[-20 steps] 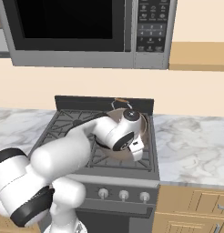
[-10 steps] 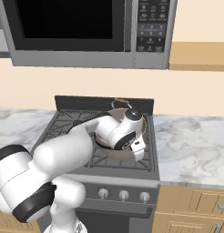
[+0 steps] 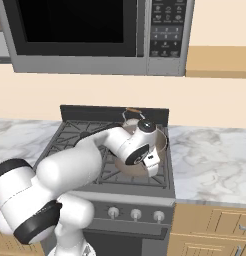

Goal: Pick the kettle from the cabinet and place it on a stove burner. Then pick the pot from the counter and place it on another stove burner. Finally, turn both burners on.

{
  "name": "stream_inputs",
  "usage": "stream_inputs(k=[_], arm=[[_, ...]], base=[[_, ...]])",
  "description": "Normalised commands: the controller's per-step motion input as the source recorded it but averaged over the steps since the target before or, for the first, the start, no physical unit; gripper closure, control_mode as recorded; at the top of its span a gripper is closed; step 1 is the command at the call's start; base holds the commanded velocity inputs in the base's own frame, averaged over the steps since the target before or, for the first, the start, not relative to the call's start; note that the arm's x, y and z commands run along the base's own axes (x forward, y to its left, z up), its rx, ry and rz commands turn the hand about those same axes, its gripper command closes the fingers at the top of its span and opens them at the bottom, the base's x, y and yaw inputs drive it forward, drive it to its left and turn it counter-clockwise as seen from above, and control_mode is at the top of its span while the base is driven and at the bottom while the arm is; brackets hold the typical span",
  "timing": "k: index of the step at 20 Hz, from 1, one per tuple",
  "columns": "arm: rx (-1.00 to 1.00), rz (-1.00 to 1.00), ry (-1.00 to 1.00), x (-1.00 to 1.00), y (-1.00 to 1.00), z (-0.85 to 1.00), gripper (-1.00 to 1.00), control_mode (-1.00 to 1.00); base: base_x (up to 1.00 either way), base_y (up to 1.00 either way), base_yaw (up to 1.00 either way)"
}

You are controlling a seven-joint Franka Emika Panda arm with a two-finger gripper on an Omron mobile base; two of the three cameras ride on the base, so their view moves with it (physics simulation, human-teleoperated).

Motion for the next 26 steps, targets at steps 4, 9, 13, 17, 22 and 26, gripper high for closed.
stream_inputs(k=[4,9,13,17,22,26], arm=[[0.00,0.00,-0.06,0.00,0.00,0.01,-1.00,-1.00],[0.00,0.00,-0.04,0.00,0.00,0.16,-1.00,-1.00],[0.00,0.00,-0.02,-0.10,0.00,0.28,-1.00,-1.00],[0.00,0.00,-0.03,-0.22,0.00,0.21,-1.00,-1.00],[0.00,0.00,-0.09,-0.21,0.00,0.20,-1.00,-1.00],[0.00,0.00,-0.10,-0.32,0.00,0.12,-1.00,-1.00]], base=[[0.00,0.00,0.00],[0.00,0.00,0.00],[0.00,0.00,0.00],[0.00,0.00,0.00],[0.00,0.00,0.00],[0.00,0.00,0.00]])
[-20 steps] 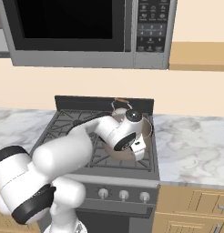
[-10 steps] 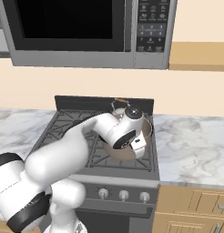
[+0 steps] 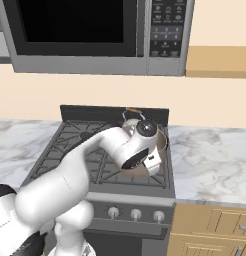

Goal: Pick the kettle from the cabinet and place it on a stove burner. Then pick the pot from the counter and place it on another stove burner. Finally, turn both burners on.

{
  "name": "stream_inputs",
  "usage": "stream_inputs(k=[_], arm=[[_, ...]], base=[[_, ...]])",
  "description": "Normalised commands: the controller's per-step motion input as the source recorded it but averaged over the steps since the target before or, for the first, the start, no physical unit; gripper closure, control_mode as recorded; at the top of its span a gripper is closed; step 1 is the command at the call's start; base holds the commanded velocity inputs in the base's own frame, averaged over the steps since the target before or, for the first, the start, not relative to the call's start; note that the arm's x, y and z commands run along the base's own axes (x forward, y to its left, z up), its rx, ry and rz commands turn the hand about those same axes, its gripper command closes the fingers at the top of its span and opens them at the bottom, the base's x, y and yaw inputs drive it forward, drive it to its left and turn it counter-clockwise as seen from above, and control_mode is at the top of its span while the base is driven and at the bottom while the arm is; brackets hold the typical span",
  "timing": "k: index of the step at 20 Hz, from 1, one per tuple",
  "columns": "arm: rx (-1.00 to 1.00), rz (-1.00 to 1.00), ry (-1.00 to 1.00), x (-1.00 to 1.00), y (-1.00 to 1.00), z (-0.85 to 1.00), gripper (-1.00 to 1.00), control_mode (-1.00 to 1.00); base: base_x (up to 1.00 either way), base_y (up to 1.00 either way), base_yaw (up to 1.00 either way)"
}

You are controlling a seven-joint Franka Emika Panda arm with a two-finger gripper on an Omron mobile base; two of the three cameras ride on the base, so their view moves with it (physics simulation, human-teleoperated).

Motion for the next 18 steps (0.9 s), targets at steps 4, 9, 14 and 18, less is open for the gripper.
stream_inputs(k=[4,9,14,18], arm=[[0.00,0.00,-0.09,-0.44,0.00,0.08,-1.00,-1.00],[0.00,0.00,-0.04,-0.46,0.00,0.09,-1.00,-1.00],[0.01,0.00,-0.01,-0.53,-0.02,0.06,-1.00,-1.00],[0.13,0.00,0.00,-0.53,-0.11,0.00,-1.00,-1.00]], base=[[0.00,0.00,0.00],[0.00,0.00,0.00],[0.00,0.00,0.00],[0.00,0.00,0.00]])
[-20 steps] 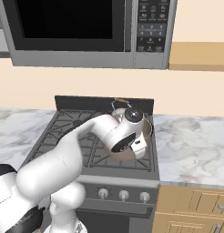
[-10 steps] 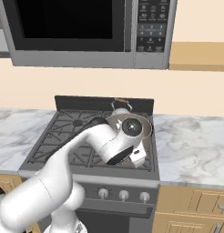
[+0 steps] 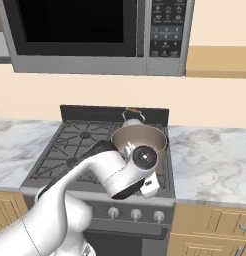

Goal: Pick the kettle from the cabinet and place it on a stove burner. Then pick the pot from the counter and place it on another stove burner. Finally, turn both burners on.

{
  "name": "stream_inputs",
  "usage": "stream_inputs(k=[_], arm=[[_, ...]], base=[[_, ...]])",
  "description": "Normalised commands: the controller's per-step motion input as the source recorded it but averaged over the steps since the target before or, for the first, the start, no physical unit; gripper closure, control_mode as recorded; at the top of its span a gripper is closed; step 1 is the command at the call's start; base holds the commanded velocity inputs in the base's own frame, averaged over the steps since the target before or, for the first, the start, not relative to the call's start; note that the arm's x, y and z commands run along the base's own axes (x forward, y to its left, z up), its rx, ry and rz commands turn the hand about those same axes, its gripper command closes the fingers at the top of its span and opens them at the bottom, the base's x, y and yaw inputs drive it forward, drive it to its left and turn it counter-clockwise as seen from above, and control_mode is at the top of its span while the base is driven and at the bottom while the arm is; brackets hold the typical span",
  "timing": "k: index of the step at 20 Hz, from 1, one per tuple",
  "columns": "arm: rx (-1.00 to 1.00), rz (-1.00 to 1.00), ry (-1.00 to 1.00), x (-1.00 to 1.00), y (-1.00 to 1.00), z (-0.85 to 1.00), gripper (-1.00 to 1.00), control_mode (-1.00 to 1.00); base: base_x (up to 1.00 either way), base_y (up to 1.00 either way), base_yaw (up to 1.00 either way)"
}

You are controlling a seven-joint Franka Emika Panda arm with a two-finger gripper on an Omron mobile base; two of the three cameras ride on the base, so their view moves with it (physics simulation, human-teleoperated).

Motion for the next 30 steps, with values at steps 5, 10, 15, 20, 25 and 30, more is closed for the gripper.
stream_inputs(k=[5,10,15,20,25,30], arm=[[0.20,-0.04,0.00,-0.59,-0.26,0.00,-1.00,-1.00],[0.23,-0.06,-0.03,-0.46,-0.22,0.01,-1.00,-1.00],[0.22,-0.07,-0.02,-0.30,-0.17,0.00,-1.00,-1.00],[0.25,-0.13,-0.04,-0.16,0.00,-0.05,-1.00,-1.00],[0.29,-0.12,0.00,-0.18,0.05,-0.14,-1.00,-1.00],[0.28,-0.11,0.00,-0.13,0.21,-0.20,-1.00,-1.00]], base=[[0.00,0.00,0.00],[0.00,0.00,0.00],[0.00,0.00,0.00],[0.00,0.00,0.00],[0.00,0.00,0.00],[0.00,0.00,0.00]])
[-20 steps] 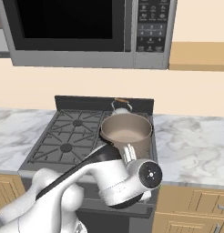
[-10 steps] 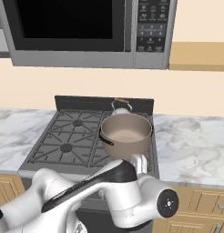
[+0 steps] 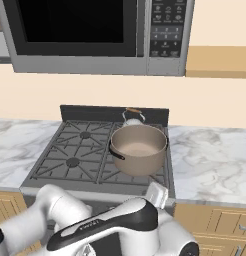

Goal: Pick the kettle from the cabinet and place it on a stove burner. Then pick the pot from the counter and place it on another stove burner. Finally, turn both burners on.

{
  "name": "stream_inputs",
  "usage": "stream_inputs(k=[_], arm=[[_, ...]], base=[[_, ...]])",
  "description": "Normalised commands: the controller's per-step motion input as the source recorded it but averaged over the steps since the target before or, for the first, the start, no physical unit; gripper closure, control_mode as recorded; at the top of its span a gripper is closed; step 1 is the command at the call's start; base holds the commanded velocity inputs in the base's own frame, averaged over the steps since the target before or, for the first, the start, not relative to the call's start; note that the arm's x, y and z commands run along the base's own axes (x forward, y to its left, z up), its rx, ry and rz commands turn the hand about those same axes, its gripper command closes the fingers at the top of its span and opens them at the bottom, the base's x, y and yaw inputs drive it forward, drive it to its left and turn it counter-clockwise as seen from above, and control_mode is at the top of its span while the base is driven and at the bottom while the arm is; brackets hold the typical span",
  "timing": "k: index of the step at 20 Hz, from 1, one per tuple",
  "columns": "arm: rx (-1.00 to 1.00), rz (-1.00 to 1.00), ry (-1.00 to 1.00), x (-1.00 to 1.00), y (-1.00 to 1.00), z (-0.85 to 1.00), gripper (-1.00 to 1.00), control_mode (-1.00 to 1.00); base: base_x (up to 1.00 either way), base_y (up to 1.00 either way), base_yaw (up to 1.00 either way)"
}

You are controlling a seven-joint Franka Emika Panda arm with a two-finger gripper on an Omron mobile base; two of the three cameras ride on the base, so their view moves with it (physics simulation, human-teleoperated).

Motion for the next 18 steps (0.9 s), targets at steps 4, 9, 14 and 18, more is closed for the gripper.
stream_inputs(k=[4,9,14,18], arm=[[0.28,-0.03,0.10,-0.22,0.11,-0.13,-1.00,-1.00],[0.28,0.00,0.17,-0.15,0.16,-0.19,-1.00,-1.00],[0.25,0.00,0.17,-0.10,0.17,-0.16,-1.00,-1.00],[0.21,0.00,0.19,0.00,0.19,-0.10,-1.00,-1.00]], base=[[0.00,0.00,0.00],[0.00,0.00,0.00],[0.00,0.00,0.00],[0.00,0.00,0.00]])
